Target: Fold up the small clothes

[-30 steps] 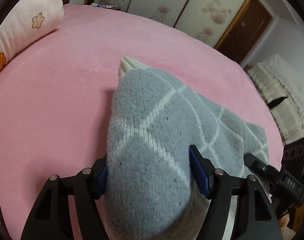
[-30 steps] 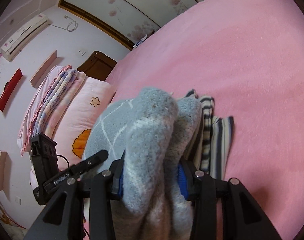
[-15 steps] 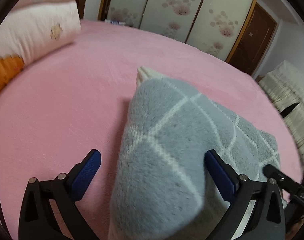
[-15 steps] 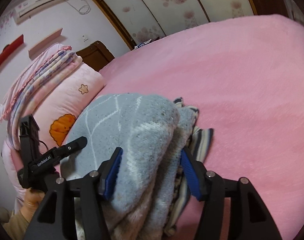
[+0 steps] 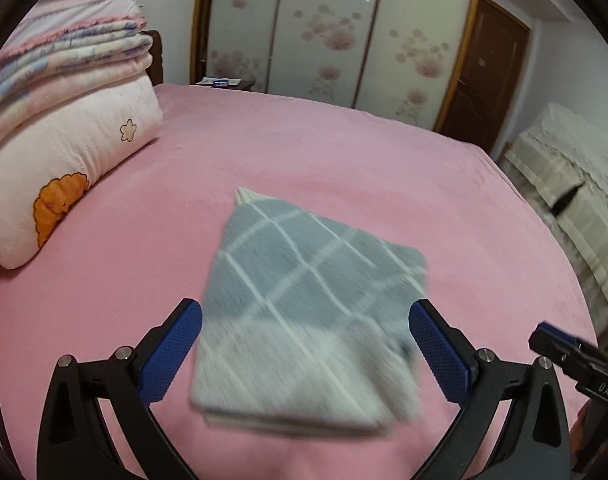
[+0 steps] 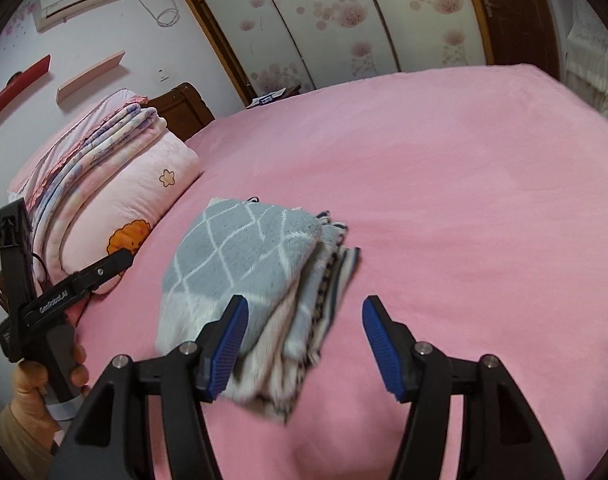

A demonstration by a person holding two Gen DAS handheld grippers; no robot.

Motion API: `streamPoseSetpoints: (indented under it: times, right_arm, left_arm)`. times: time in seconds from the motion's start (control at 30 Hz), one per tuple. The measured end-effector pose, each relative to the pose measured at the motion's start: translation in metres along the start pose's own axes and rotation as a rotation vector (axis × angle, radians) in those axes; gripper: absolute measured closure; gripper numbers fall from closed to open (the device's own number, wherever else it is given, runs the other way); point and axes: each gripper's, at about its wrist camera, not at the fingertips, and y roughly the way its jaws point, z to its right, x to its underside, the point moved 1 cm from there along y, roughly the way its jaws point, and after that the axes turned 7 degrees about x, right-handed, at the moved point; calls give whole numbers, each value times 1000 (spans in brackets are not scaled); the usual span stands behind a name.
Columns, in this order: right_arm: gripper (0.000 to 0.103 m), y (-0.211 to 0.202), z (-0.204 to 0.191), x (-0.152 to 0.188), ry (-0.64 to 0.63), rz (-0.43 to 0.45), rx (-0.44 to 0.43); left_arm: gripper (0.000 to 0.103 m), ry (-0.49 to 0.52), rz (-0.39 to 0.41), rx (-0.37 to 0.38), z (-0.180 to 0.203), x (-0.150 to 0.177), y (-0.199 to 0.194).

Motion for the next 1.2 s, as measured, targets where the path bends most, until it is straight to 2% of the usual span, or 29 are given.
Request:
streamPoseSetpoints:
  times: [0.2, 0.3, 0.43, 0.67, 0.9, 1.07, 1.2]
  right_arm:
    - [43, -93, 5, 20, -48, 37, 42]
    - [43, -131, 8, 32, -56, 51, 48]
    - [43, -170, 9, 45, -84, 69, 82]
    - [43, -222, 17, 68, -97, 86, 118]
    - [40, -272, 28, 107, -127, 96, 168]
    - [36, -299, 42, 140, -112, 95, 195]
    - [36, -317, 53, 162, -89, 105, 212]
  left_arm:
    - [0, -10, -6, 61, 55, 32, -68]
    - [0, -13, -18, 99, 82, 48, -99]
    - [0, 21, -12, 107, 118, 68, -142]
    - [0, 47, 3, 92, 164, 100, -194]
    - [0, 85, 35, 75, 203, 140, -240]
    - [0, 56, 56, 96, 219, 167, -263]
    - [0, 26, 49, 80, 230, 188, -275]
